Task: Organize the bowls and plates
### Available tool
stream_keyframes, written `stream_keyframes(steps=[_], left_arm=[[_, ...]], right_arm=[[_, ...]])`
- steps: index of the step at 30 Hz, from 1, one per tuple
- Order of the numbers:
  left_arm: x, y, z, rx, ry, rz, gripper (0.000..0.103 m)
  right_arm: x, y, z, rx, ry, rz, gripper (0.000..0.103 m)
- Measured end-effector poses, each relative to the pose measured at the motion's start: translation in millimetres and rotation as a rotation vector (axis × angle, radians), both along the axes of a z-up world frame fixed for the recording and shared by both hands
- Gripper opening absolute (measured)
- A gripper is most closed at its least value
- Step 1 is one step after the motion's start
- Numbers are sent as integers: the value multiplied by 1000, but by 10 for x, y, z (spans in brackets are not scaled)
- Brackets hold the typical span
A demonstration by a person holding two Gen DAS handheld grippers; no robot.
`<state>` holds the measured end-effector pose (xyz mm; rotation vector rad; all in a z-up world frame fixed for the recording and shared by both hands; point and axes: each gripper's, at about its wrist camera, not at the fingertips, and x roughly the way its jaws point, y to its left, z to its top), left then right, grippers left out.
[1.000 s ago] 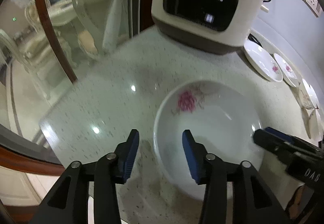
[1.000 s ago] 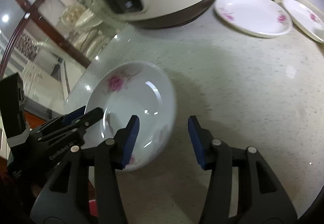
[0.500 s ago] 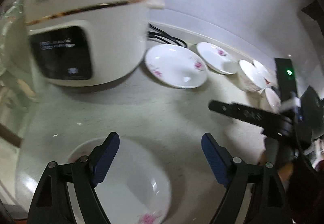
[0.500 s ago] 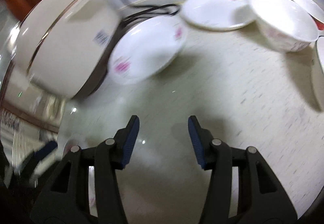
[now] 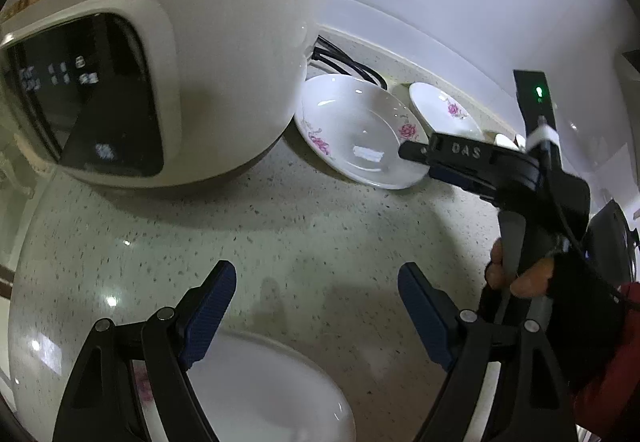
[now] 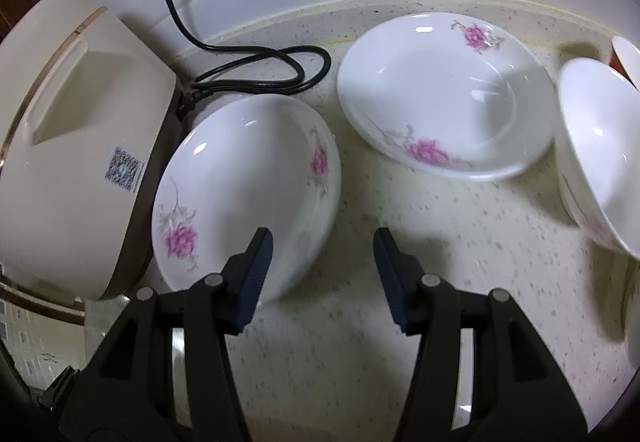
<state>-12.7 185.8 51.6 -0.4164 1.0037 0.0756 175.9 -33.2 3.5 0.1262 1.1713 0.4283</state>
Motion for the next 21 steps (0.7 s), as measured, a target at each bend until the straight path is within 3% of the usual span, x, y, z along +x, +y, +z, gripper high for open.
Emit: stream_keyframes(steps=[4, 5, 6, 9, 21], left_arm=[[58, 30, -37, -14, 13, 1, 84], [67, 45, -43, -17, 18, 2, 84], [74, 50, -52, -19, 22, 2, 84], [122, 42, -71, -19, 28, 1, 84], [277, -192, -146, -3, 65, -26, 84]], right_arm=[[104, 120, -15, -7, -13, 8, 56], [114, 153, -14, -25, -20, 19, 49], [109, 170, -14, -41, -23, 27, 36], [124, 130, -40, -51, -28, 14, 22], [-219, -258, 16, -37, -39, 34, 17]])
